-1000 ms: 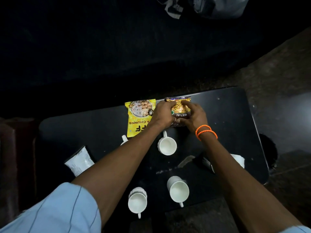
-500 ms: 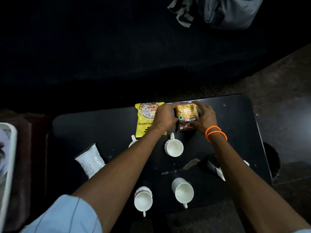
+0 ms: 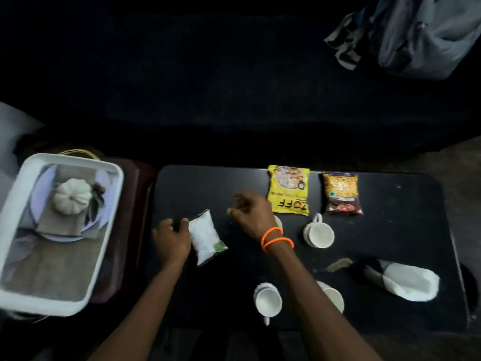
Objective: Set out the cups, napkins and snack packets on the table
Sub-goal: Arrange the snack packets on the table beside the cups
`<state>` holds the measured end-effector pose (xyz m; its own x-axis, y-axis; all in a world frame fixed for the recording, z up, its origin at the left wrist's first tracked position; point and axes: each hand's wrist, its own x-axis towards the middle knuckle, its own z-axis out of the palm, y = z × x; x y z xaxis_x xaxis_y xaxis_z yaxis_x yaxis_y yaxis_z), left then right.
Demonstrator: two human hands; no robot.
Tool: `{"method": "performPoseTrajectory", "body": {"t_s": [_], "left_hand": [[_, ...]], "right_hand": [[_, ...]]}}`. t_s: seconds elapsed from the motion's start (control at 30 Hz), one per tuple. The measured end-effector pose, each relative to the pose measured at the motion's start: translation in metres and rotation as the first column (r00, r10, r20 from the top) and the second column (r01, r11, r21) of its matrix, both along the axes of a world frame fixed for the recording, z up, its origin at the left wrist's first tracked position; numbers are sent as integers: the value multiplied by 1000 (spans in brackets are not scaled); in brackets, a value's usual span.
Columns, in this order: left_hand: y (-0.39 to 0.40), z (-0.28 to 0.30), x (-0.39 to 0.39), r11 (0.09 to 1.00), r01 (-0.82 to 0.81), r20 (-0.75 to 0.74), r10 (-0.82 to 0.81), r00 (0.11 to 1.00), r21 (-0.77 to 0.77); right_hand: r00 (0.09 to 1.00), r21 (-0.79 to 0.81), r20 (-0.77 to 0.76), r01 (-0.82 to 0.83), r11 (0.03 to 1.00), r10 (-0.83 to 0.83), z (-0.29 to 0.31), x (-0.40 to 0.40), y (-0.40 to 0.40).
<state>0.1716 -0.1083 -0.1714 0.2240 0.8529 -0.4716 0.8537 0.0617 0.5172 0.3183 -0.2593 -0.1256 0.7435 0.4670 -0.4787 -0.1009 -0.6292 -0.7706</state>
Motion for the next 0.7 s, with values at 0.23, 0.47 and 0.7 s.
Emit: {"method": "performPoseTrajectory", "body": {"t_s": [0.23, 0.47, 0.7], "left_hand": [[16, -1, -20, 761, -204, 57, 301, 952, -616], [34, 22, 26, 732, -64, 268, 328, 906, -679], [35, 28, 85, 848, 158, 546, 173, 820, -506]], "right_hand": [[934, -346, -302, -295, 891, 192, -36, -64, 65], [986, -170, -144, -105, 980, 81, -21, -34, 67], [848, -187, 414, -277, 943, 331, 15, 28, 48]]}}
